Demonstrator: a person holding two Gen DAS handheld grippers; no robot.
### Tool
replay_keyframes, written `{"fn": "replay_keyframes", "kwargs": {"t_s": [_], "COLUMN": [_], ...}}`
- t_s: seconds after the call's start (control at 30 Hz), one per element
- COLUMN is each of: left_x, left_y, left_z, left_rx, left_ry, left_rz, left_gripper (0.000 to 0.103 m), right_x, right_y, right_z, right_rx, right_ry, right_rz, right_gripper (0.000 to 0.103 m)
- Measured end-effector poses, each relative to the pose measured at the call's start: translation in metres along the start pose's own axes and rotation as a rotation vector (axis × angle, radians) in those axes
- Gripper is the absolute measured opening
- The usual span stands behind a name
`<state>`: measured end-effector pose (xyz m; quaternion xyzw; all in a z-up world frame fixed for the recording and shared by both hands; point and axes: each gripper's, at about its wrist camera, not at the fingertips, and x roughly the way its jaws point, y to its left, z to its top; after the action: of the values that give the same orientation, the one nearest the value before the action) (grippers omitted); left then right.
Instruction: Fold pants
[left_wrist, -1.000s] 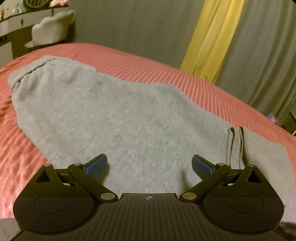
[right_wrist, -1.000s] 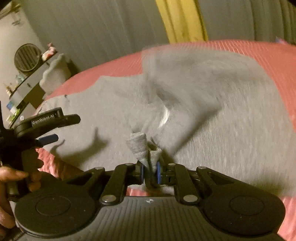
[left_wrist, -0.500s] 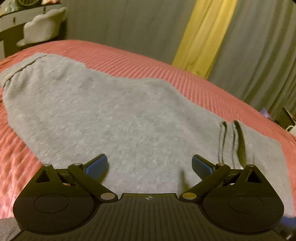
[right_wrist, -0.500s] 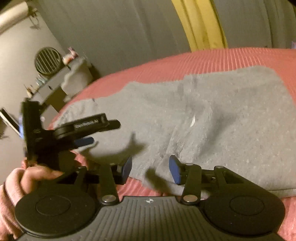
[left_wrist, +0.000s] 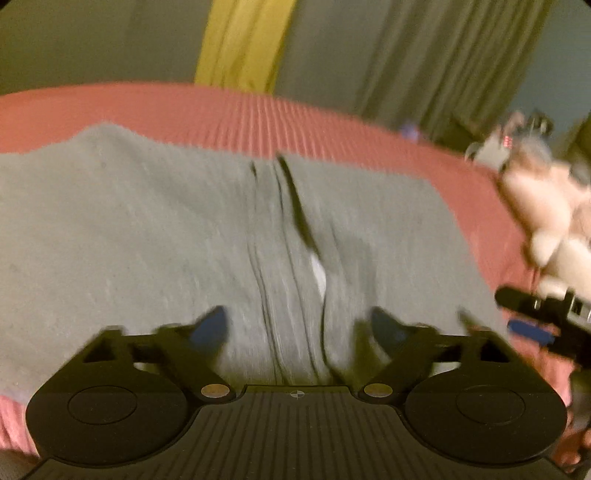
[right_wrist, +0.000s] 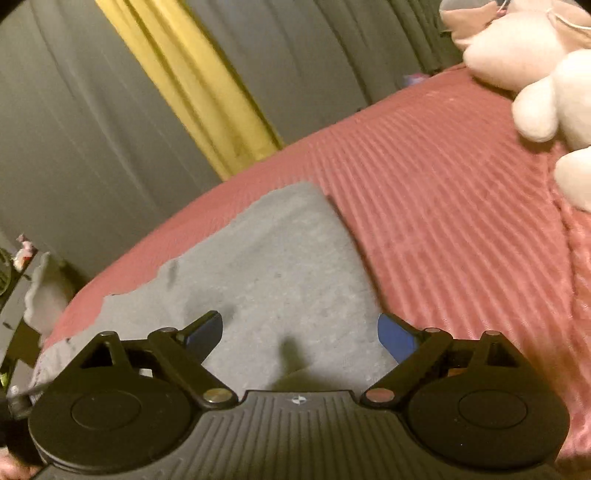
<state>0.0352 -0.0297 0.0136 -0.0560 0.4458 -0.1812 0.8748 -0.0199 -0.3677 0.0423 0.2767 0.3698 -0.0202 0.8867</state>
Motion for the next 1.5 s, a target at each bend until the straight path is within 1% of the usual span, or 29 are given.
{"fn": "replay_keyframes", "kwargs": {"t_s": [0.03, 0.07, 0.17, 0.23, 0.27, 0.3, 0.33, 0.37, 0.43, 0.5, 0.63, 0.67, 0.7, 0.77, 0.87, 1.03, 1.07, 1.1, 1.13, 1.17, 1.2, 1.23, 1.3, 1.37, 1.43, 1.5], "left_x": [0.005, 0.007, 0.003, 0.0, 0.0, 0.002, 0.003, 0.003, 0.002, -0.001, -0.005, -0.007, -0.009, -0.014, -0.018, -0.034, -0.036, -0.038, -0.038, -0.038, -0.037, -0.037, -0.033, -0.028, -0.019, -0.013], "left_y": [-0.002, -0.003, -0.006, -0.009, -0.01, -0.012, -0.014, -0.015, -0.016, -0.017, -0.009, -0.009, -0.008, -0.008, -0.001, 0.009, 0.011, 0.015, 0.018, 0.021, 0.023, 0.022, 0.017, 0.01, 0.003, 0.003], "left_z": [-0.002, -0.003, -0.005, -0.006, -0.006, -0.007, -0.008, -0.01, -0.011, -0.01, -0.01, -0.01, -0.01, -0.01, -0.011, -0.01, -0.008, -0.005, -0.002, 0.001, 0.003, 0.004, 0.001, -0.003, -0.006, -0.009], "left_rx": [0.016, 0.02, 0.019, 0.02, 0.028, 0.037, 0.042, 0.047, 0.06, 0.057, 0.022, 0.018, 0.016, 0.02, -0.016, -0.033, -0.046, -0.066, -0.094, -0.114, -0.122, -0.124, -0.117, -0.097, -0.078, -0.095], "left_ry": [0.027, 0.037, 0.018, 0.007, 0.008, 0.017, 0.026, 0.027, 0.016, 0.003, -0.005, -0.006, -0.01, -0.018, -0.015, -0.059, -0.073, -0.08, -0.079, -0.075, -0.07, -0.067, -0.059, -0.033, 0.017, 0.045], "left_rz": [0.003, 0.002, -0.014, -0.032, -0.029, -0.023, -0.022, -0.017, -0.003, 0.005, 0.011, 0.016, 0.02, 0.052, 0.022, -0.019, -0.036, -0.073, -0.106, -0.132, -0.158, -0.173, -0.201, -0.235, -0.245, -0.261], "left_gripper": [0.066, 0.064, 0.06, 0.06, 0.059, 0.053, 0.05, 0.049, 0.041, 0.026, 0.019, 0.015, 0.009, 0.006, 0.006, 0.005, 0.005, 0.006, 0.009, 0.015, 0.021, 0.023, 0.036, 0.037, 0.038, 0.037], "right_x": [0.004, 0.006, 0.007, 0.01, 0.013, 0.012, 0.012, 0.012, 0.012, 0.012, 0.014, 0.015, 0.016, 0.016, 0.016, 0.016, 0.016, 0.016, 0.017, 0.017, 0.018, 0.019, 0.02, 0.021, 0.023, 0.023], "right_y": [0.002, 0.003, 0.011, 0.009, 0.011, 0.01, 0.009, 0.008, 0.009, 0.007, 0.006, 0.005, 0.005, 0.005, 0.005, 0.006, 0.005, 0.005, 0.004, 0.003, 0.002, 0.001, -0.003, -0.007, -0.011, -0.015], "right_z": [-0.001, -0.002, 0.0, -0.001, -0.004, -0.004, -0.003, -0.002, -0.003, -0.004, -0.005, -0.005, -0.005, -0.005, -0.006, -0.006, -0.007, -0.007, -0.007, -0.007, -0.007, -0.007, -0.006, -0.006, -0.006, -0.006], "right_rx": [-0.009, -0.026, -0.068, -0.072, -0.071, -0.065, -0.058, -0.051, -0.04, -0.032, -0.02, -0.018, -0.014, -0.01, -0.008, -0.002, 0.001, 0.006, 0.01, 0.015, 0.021, 0.029, 0.046, 0.071, 0.105, 0.133], "right_ry": [0.013, 0.024, 0.018, 0.015, 0.017, 0.017, 0.019, 0.019, 0.023, 0.026, 0.03, 0.033, 0.035, 0.037, 0.04, 0.048, 0.05, 0.053, 0.056, 0.058, 0.062, 0.067, 0.079, 0.088, 0.097, 0.101], "right_rz": [-0.007, -0.016, -0.014, -0.012, -0.013, -0.014, -0.014, -0.014, -0.023, -0.035, -0.046, -0.049, -0.052, -0.055, -0.061, -0.07, -0.07, -0.069, -0.068, -0.068, -0.067, -0.066, -0.065, -0.058, -0.054, -0.053], "right_gripper": [0.092, 0.093, 0.096, 0.096, 0.096, 0.096, 0.096, 0.096, 0.097, 0.097, 0.097, 0.097, 0.097, 0.097, 0.097, 0.097, 0.098, 0.098, 0.098, 0.098, 0.098, 0.098, 0.098, 0.098, 0.098, 0.098]}}
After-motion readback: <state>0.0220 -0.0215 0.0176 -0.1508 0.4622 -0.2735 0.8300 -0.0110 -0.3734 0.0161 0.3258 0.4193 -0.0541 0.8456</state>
